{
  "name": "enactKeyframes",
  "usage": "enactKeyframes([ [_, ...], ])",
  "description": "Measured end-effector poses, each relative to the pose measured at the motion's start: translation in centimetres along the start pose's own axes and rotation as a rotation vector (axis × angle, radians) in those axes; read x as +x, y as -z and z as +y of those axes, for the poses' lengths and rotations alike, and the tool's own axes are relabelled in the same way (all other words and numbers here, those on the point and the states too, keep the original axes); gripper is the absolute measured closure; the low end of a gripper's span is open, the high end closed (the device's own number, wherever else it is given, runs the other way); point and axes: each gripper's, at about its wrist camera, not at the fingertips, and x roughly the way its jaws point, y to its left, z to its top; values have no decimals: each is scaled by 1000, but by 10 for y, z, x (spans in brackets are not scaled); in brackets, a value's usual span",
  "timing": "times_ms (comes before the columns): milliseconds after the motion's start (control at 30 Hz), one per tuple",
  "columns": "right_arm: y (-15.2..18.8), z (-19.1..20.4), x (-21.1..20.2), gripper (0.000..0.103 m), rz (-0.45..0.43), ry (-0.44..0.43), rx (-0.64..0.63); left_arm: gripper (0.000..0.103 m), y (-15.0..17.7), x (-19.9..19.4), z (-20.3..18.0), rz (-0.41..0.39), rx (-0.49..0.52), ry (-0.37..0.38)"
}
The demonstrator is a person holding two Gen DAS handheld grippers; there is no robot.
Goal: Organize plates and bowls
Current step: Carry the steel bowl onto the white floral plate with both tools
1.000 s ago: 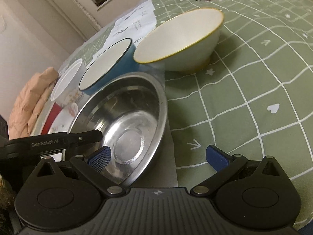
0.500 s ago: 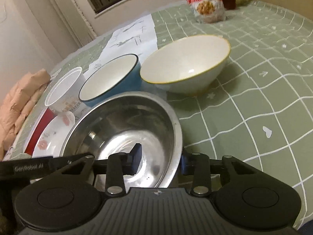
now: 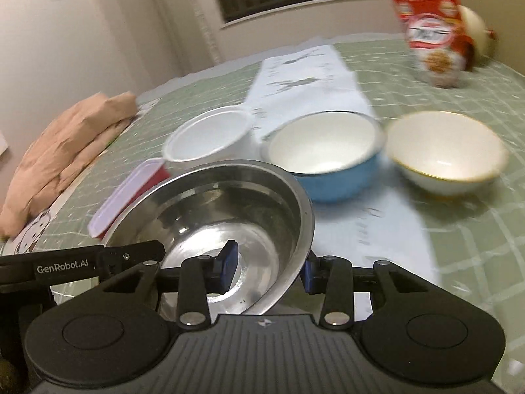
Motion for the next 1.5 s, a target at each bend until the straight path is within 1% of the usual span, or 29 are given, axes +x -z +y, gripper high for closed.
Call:
enactKeyframes([
  [133, -8, 34, 35, 64, 50, -24, -48, 81, -9, 7, 26, 13, -24, -76],
  [200, -9, 44, 50, 64, 73, -27, -60, 81, -13, 10, 37, 24, -32, -93],
  [333, -12, 55, 74, 64, 114, -12, -69, 79, -18, 21, 51, 54, -37, -95],
  [467, -10, 58, 89, 64, 139, 10, -74, 79, -21, 23, 64, 31, -50, -74],
  [533, -9, 61, 92, 64, 144, 16, -81, 79, -23, 23, 68, 25, -38, -80],
  [600, -9, 63, 93, 64, 136, 24, -87, 79, -25, 20, 68, 13, -12, -90],
  [667, -10, 65, 91, 64, 108, 41, -103, 79, -27, 14, 71, -12, 6, -97],
  [733, -12, 68, 82, 64, 46, 75, -139, 77, -28, 9, 74, -34, 14, -138],
  [767, -13, 69, 78, 63, 17, 93, -157, 74, -28, 9, 76, -35, 10, -140],
  [833, -14, 69, 72, 62, -32, 129, -181, 74, -28, 11, 79, -25, -2, -128],
  [900, -15, 65, 72, 62, -38, 137, -174, 71, -30, 17, 81, -9, -9, -125],
  [967, -16, 59, 79, 62, -12, 139, -148, 69, -30, 23, 84, 14, -31, -119],
  [1033, -14, 51, 86, 62, 22, 130, -113, 68, -29, 28, 86, 30, -52, -113],
  [1067, -13, 49, 91, 61, 43, 118, -91, 70, -29, 31, 87, 36, -63, -108],
  [1133, -10, 41, 101, 61, 103, 70, -29, 72, -30, 36, 87, 46, -82, -99],
  [1167, -8, 37, 105, 59, 135, 36, 4, 73, -30, 37, 87, 45, -88, -93],
  [1200, -6, 33, 107, 59, 152, 7, 34, 73, -30, 38, 87, 46, -98, -85],
  [1300, -6, 34, 103, 58, 149, -11, 27, 72, -31, 38, 82, 59, -100, -113],
  [1400, -5, 29, 99, 58, 158, -31, 42, 66, -31, 38, 75, 61, -84, -126],
  [1500, -6, 29, 91, 58, 149, -28, 41, 63, -31, 40, 68, 71, -82, -127],
])
